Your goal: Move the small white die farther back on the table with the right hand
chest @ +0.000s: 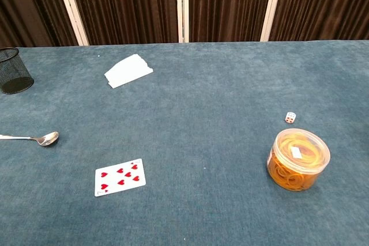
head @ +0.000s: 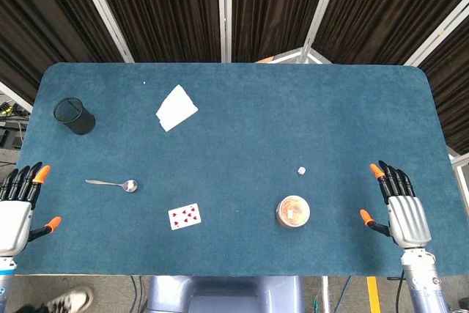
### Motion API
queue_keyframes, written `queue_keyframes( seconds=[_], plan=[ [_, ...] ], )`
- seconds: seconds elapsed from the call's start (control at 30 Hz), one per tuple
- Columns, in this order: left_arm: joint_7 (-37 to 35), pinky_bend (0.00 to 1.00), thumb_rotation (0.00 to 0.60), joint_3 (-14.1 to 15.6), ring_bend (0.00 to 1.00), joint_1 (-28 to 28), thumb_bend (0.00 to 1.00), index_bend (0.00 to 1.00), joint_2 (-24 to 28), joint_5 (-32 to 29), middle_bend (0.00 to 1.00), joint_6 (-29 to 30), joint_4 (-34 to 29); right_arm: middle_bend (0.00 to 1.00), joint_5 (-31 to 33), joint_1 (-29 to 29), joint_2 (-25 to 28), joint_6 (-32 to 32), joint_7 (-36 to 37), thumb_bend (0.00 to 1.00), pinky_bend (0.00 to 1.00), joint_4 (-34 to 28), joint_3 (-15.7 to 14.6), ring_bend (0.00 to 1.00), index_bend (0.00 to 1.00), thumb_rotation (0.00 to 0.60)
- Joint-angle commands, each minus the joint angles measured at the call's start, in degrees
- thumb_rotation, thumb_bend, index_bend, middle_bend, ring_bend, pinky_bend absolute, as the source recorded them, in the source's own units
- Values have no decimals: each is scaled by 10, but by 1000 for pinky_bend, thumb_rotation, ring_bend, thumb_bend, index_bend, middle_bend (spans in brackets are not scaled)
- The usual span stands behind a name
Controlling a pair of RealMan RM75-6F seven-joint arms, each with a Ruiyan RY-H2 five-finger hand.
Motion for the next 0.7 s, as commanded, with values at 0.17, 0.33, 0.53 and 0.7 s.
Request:
queue_keyframes(
  seconds=[0.17, 0.33, 0.53, 0.7],
  plan=[
    [0, 0, 600, 0, 0, 1, 46, 0, 0, 1, 0, 2, -1, 0, -2, -1, 1, 2, -1, 189, 0, -1, -1, 0, 10, 600],
    [0, 0, 600, -1, 0, 1, 46, 0, 2, 3, 0, 5, -3, 0, -2, 0, 5, 1, -1, 177, 0, -5, 0, 0, 10, 600],
    [-6, 0, 600, -3, 0, 0, 46, 0, 4, 1, 0, 4, -3, 0, 4, 4, 4, -7, -13, 160, 0, -8, 0, 0, 14, 600],
    [-9, 0, 600, -3, 0, 0, 46, 0, 4, -4, 0, 0, -2, 0, 11, 10, 6, -14, -21, 150, 0, -16, 8, 0, 61, 600]
  ],
)
